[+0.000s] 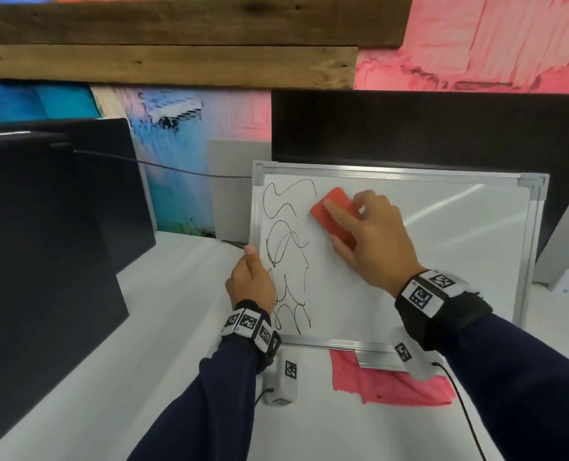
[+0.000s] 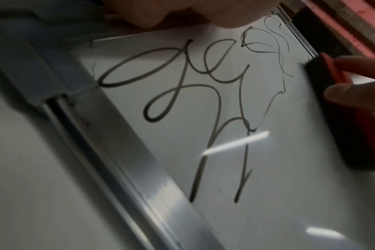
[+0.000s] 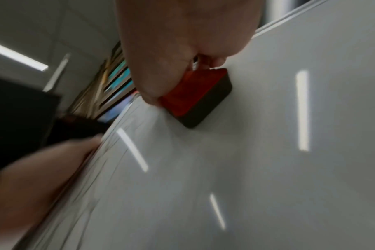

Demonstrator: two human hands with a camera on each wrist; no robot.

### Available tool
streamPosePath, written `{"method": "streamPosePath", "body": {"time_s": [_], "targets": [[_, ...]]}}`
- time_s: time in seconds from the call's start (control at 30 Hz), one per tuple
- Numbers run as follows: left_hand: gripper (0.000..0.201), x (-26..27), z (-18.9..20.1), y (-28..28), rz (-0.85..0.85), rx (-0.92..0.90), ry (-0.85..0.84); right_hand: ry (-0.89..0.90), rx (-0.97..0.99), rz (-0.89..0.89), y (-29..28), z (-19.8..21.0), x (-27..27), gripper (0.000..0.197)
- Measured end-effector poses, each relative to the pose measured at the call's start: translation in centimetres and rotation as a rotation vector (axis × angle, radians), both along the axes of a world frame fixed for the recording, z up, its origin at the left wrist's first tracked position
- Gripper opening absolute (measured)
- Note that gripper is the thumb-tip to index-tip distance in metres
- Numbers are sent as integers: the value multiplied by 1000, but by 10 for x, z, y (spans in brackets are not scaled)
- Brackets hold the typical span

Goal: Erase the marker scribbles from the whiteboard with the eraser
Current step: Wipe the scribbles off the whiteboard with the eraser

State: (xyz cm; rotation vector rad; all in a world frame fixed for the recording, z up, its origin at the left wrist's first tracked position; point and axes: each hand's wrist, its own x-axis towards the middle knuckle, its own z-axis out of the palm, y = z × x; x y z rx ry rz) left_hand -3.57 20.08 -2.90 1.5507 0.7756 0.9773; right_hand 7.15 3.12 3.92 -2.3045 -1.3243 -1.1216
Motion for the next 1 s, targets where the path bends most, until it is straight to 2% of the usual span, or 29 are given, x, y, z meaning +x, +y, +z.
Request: {"method": "streamPosePath", "body": {"time_s": [0.13,0.2,0.27,0.33,0.4,0.47,0.53,0.63,0.7,0.8,0.9,1.0], "targets": [[59,1,-3,2,5,2,-2,-84,-409,240,-19,-50,-13,50],[61,1,-3,1,8,3,-6,-98,-467,267,-37,-55,-8,48],[62,0,-2,0,14,12,-4,-91,-374,218,-49,-46,2,49],[61,-2,-1,-2,10,8,-14,-21,-136,113,-54,-31,14,52],[61,-2,1,-3,5,3,-19,55,92,35,-45,-20,18,54],[61,-2,2,-4,1,2,-16,95,187,20,-24,-24,8,54],[61,-1,1,-3,0,-2,-16,73,116,87,0,-38,-13,53],[61,-4,0,-2,5,4,-10,-8,-183,195,13,-65,-38,50],[62,-5,1,-3,1,11,-7,-22,-262,197,7,-61,-36,51],[63,-7,1,-2,-14,10,13,7,-113,124,4,-29,-18,57],[63,-6,2,-2,-18,-2,-8,27,79,34,16,6,-6,53],[62,-7,1,-2,-17,-10,-27,14,134,44,37,15,-6,47]]}}
